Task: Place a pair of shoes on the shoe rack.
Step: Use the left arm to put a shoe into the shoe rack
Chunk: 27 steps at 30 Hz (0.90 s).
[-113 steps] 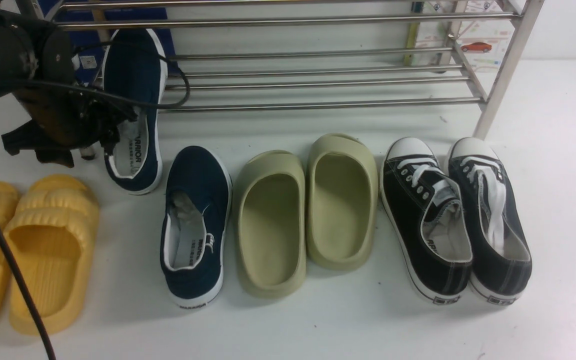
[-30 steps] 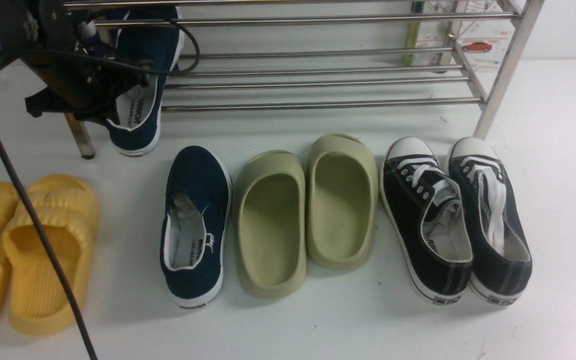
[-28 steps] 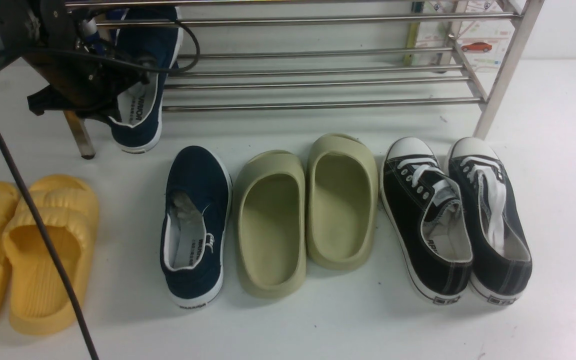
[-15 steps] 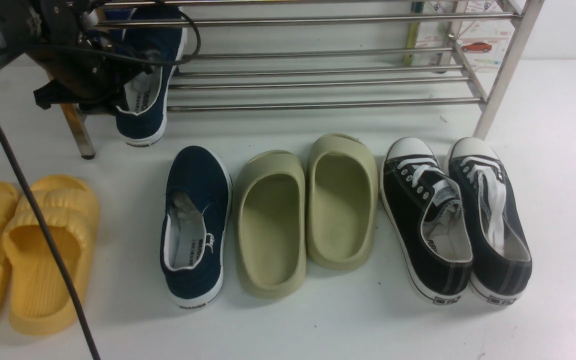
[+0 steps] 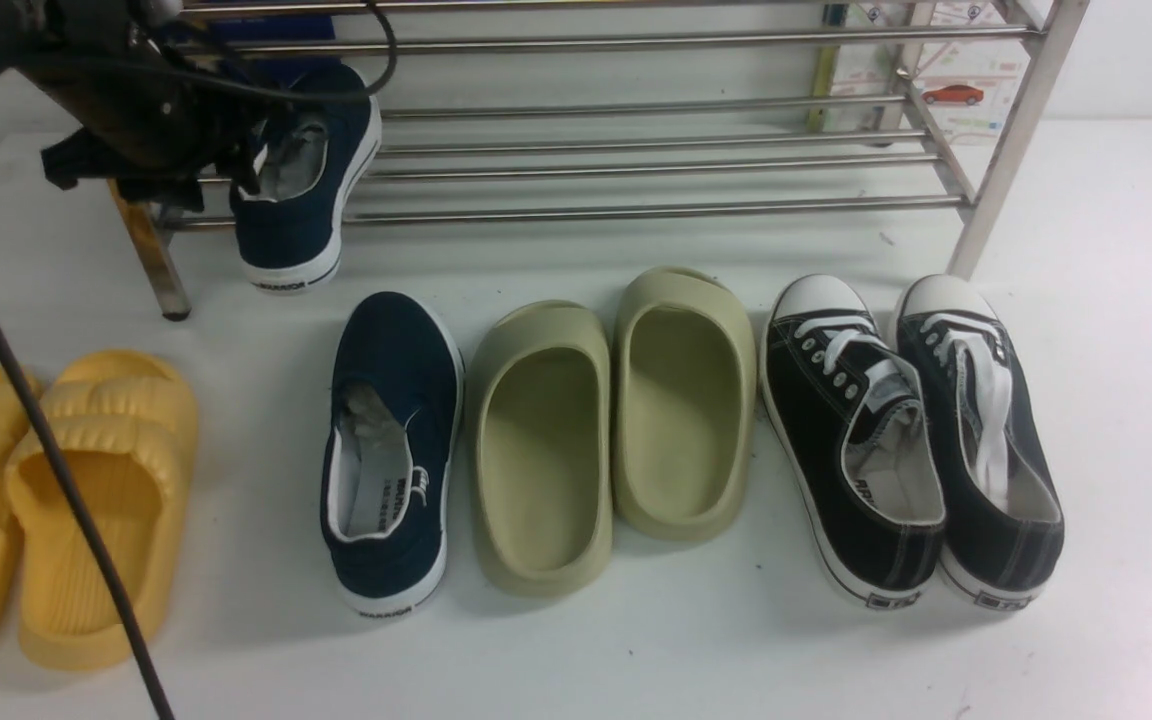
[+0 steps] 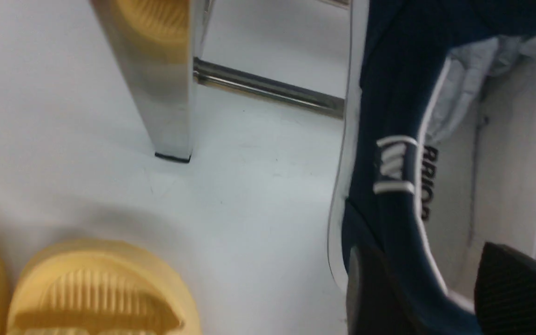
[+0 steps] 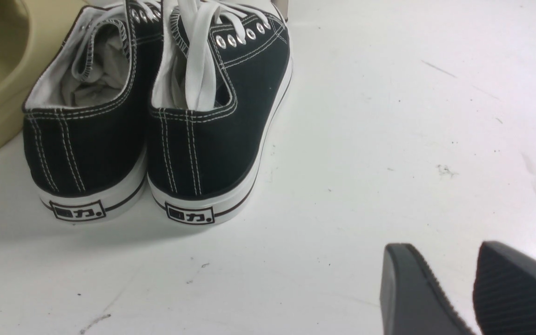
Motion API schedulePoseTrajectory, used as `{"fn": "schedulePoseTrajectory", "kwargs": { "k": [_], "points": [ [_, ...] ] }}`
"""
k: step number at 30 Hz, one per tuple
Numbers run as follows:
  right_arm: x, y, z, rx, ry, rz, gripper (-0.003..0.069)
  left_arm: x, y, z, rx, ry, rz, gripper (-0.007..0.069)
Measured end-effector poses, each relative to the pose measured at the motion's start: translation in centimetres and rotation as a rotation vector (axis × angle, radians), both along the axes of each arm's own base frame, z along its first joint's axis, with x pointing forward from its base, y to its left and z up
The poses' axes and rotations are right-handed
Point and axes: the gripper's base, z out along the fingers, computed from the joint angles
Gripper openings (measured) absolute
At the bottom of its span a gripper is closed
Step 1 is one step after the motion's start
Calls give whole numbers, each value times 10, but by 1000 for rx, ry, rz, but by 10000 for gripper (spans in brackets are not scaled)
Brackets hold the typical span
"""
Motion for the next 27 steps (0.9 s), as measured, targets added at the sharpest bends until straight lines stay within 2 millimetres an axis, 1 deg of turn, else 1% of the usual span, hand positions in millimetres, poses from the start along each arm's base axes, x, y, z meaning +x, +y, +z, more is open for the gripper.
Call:
{"fn": "schedulePoseTrajectory", "kwargs": {
  "k": [1,2,4,5,6,8,9,10,11,12,16,19,27],
  "points": [
    [0,0,0,0,0,0,246,-2,0,1,-3,7,-2,309],
    [0,0,0,0,0,0,246,-13,-2,16,-20,8,-17,271],
    [0,0,0,0,0,0,246,-23,-6,20,-50,24,-44,211],
    [0,0,0,0,0,0,246,-26,-8,18,-61,34,-65,172],
    [0,0,0,0,0,0,246,-28,-10,10,-79,54,-84,130],
    [0,0,0,0,0,0,246,-29,-13,-2,-103,81,-101,76],
    [0,0,0,0,0,0,246,-28,-15,-21,-120,122,-119,16],
    [0,0,0,0,0,0,246,-27,-15,-33,-127,144,-123,-13],
    [0,0,0,0,0,0,246,-24,-16,-43,-129,159,-124,-13],
    [0,0,0,0,0,0,246,-23,-16,-49,-129,166,-123,-13],
    [0,0,0,0,0,0,246,-12,-15,-62,-132,123,-102,-13],
    [0,0,0,0,0,0,246,-7,-14,-64,-133,91,-84,-13],
    [0,0,0,0,0,0,246,-1,-13,-61,-131,16,-61,-13]
  ]
}}
